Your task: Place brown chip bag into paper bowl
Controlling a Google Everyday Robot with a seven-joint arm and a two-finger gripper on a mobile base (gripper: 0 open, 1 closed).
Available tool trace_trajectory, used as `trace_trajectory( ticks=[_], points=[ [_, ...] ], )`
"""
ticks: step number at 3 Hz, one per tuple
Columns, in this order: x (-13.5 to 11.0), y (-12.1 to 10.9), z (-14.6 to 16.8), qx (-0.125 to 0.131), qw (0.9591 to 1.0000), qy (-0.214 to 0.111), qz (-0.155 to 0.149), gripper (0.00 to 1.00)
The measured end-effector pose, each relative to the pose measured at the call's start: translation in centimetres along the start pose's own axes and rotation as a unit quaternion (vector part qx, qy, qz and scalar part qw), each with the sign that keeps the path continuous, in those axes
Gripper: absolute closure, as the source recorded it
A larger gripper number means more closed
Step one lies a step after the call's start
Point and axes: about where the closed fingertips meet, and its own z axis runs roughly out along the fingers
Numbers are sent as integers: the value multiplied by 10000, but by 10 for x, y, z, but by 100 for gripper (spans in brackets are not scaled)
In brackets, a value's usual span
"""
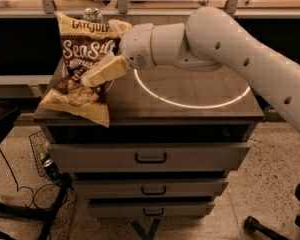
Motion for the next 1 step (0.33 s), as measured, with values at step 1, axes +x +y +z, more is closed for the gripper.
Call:
trace_trajectory(
  ticks=[1],
  points=[
    [0, 0, 0, 0, 10000, 0, 0, 0]
  ],
)
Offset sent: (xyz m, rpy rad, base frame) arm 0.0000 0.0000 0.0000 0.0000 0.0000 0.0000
